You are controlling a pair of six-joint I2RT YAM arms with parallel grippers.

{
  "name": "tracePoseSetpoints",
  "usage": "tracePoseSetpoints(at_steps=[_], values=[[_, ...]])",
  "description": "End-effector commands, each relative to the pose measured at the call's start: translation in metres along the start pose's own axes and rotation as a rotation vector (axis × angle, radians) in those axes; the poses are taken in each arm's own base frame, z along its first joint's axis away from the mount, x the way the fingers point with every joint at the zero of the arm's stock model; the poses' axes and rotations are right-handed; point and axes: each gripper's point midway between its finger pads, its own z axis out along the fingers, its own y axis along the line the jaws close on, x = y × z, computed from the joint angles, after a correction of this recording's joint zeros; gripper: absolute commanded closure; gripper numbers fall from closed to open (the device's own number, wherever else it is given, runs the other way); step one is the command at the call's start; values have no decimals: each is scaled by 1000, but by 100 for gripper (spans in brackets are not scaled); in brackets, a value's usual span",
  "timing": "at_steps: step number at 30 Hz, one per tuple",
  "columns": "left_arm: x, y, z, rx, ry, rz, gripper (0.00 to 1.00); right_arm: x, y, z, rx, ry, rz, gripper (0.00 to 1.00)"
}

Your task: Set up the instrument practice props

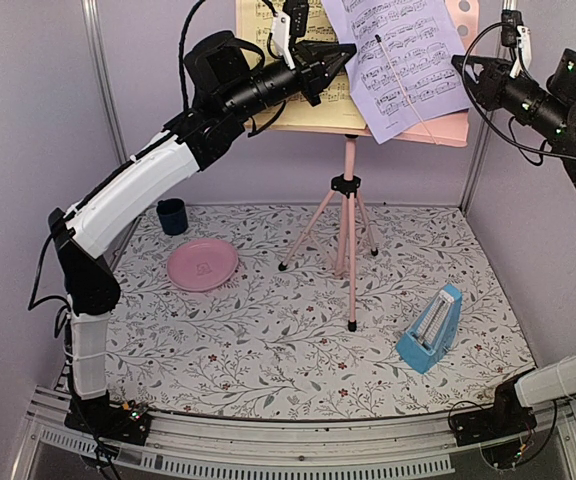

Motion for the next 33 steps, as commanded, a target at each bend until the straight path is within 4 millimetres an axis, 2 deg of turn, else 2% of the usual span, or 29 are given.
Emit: tracePoseSetpoints(at_steps=[1, 3, 7, 11, 22, 33], values=[[-1, 0, 0, 5, -12, -13, 100, -8, -6, -3, 35, -23, 8, 98], [0, 0, -1, 1, -9, -24, 98, -6, -7, -3, 42, -22, 9, 100], [2, 1, -5, -20, -4, -44, 82, -2, -9, -8, 62, -29, 13, 100], [4, 0, -7, -35, -7, -64, 75, 1, -10, -14, 72, -52, 20, 100], [26, -1, -3, -51, 19, -119, 72, 12, -9, -23, 84, -63, 33, 100], [32, 4, 5, -69, 8, -144, 72, 26, -10, -31, 99, -66, 41, 100]])
